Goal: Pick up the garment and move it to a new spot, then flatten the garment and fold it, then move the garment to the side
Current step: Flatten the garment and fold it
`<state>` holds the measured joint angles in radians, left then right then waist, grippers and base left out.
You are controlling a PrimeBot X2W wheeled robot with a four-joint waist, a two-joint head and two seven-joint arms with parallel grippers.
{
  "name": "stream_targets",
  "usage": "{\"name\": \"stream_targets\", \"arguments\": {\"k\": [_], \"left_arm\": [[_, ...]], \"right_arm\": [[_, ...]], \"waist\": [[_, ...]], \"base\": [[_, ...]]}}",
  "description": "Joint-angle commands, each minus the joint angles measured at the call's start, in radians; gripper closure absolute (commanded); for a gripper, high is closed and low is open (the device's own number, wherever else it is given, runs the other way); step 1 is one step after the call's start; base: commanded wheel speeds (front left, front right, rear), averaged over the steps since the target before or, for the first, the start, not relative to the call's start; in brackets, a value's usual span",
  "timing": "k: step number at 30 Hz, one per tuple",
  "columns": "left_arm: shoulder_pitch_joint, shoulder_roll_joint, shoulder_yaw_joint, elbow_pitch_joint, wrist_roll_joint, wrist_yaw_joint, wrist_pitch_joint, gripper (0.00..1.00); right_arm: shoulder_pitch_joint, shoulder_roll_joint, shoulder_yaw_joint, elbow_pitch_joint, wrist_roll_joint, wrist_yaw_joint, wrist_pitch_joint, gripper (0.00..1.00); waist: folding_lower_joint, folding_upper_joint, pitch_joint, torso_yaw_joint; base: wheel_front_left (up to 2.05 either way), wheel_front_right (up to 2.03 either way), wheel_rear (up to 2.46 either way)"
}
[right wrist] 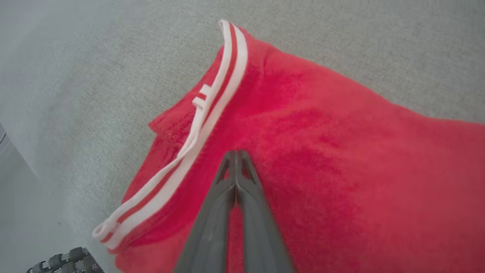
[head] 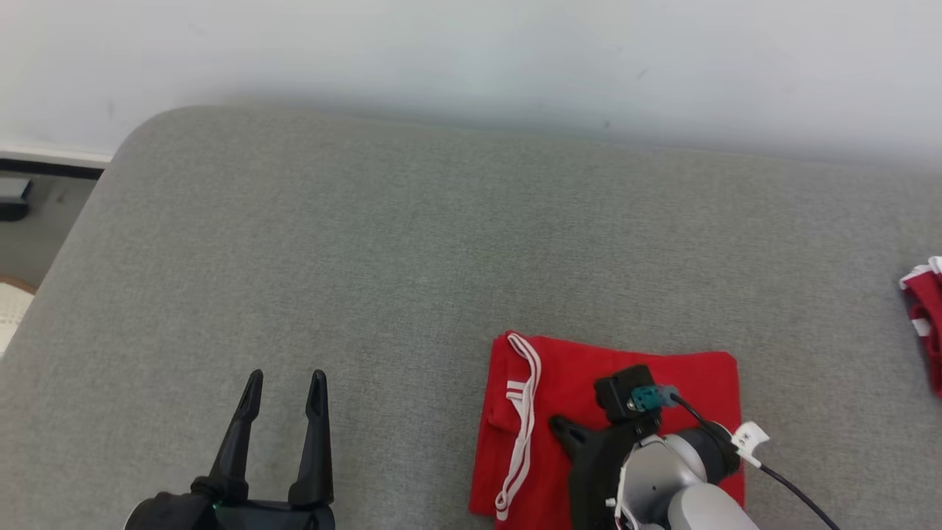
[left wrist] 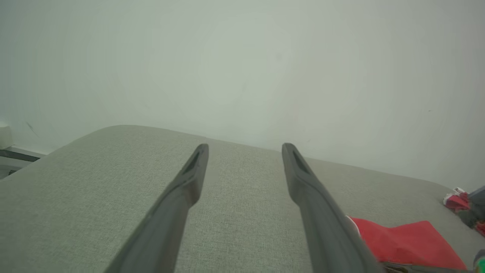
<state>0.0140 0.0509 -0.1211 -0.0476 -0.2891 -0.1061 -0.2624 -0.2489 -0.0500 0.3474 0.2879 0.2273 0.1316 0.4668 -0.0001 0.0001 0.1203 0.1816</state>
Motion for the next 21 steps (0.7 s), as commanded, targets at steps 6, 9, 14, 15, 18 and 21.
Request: {"name": "stream_targets", "arguments": {"k": [6, 9, 14, 15, 18, 21], "left_arm": [[-0.014, -0.001, -0.008, 0.009, -0.015, 0.000, -0.003, 0.00], [-0.008, -0.001, -0.009, 0.012, -0.017, -0.001, -0.003, 0.00], [0.002, -0.001, 0.002, 0.016, -0.002, -0.002, -0.003, 0.00], [0.003, -0.001, 0.005, 0.017, 0.004, -0.003, -0.003, 0.00], [0.008, -0.001, 0.010, 0.010, 0.018, -0.007, -0.003, 0.00], [0.017, -0.001, 0.018, 0.005, 0.010, -0.007, -0.003, 0.00]], "right_arm": [[-0.077, -0.001, 0.060, 0.108, 0.030, -0.003, -0.001, 1.00], [-0.095, -0.001, 0.091, 0.143, 0.053, -0.003, -0.017, 1.00], [-0.127, -0.001, 0.112, 0.165, 0.086, -0.003, -0.076, 1.00], [-0.132, -0.001, 0.116, 0.161, 0.091, -0.003, -0.090, 1.00], [-0.136, -0.001, 0.101, 0.138, 0.109, -0.003, -0.138, 0.00], [-0.117, -0.001, 0.063, 0.102, 0.101, -0.003, -0.182, 0.00]], "waist": [[0.0001, -0.0001, 0.023, 0.060], [0.0001, -0.0001, 0.022, 0.071], [0.0001, -0.0001, 0.005, 0.062], [0.0001, -0.0001, -0.001, 0.056], [0.0001, -0.0001, -0.020, 0.034], [0.0001, -0.0001, -0.044, 0.006]], "base": [[0.00, 0.00, 0.00], [0.00, 0.00, 0.00], [0.00, 0.00, 0.00], [0.00, 0.00, 0.00], [0.00, 0.00, 0.00], [0.00, 0.00, 0.00]]}}
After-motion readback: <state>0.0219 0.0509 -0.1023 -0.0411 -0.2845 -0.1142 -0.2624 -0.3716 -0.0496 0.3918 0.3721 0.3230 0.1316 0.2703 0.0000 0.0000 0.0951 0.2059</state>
